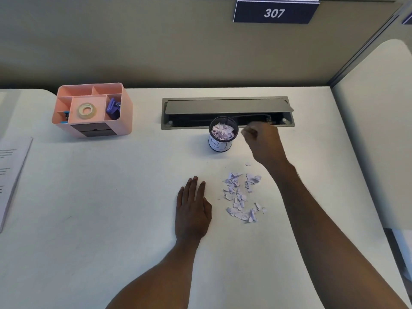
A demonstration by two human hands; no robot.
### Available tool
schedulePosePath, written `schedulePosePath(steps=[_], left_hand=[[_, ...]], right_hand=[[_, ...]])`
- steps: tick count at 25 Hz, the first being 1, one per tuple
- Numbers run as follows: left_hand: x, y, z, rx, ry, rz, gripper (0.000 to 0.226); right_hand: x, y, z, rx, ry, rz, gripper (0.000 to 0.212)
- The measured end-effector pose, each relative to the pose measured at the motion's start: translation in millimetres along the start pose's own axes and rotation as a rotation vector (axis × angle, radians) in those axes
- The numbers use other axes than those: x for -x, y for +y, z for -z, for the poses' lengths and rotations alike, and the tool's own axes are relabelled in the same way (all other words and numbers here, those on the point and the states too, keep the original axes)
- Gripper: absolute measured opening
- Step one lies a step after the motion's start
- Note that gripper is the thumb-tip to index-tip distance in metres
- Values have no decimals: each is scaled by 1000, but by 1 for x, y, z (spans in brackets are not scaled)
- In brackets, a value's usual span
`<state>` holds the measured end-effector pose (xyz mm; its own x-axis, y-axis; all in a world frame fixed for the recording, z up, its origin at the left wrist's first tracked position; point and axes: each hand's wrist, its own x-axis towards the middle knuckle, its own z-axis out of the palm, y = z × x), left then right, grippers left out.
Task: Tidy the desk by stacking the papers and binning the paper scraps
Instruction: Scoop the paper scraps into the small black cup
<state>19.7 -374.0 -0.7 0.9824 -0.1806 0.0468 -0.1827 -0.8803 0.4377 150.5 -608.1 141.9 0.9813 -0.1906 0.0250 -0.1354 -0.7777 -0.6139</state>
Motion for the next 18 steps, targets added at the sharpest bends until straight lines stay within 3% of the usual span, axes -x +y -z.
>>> schedulePosePath(steps=[5,9,12,14,18], left_hand=[[0,0,-1,0,4,-3,54],[0,0,-2,4,22,-10,54],[0,1,-2,-1,24,-9,54],[1,1,-2,-12,19,-12,53],[0,0,-1,-35,16,-13,52]], right_hand=[[63,83,-29,190,-73,-251,23],[111,84,-51,59,-274,-119,27],[106,76,-51,-41,-125,-107,33],[89,77,-51,25,-48,-134,40],[68,81,-58,191,-256,-69,59]])
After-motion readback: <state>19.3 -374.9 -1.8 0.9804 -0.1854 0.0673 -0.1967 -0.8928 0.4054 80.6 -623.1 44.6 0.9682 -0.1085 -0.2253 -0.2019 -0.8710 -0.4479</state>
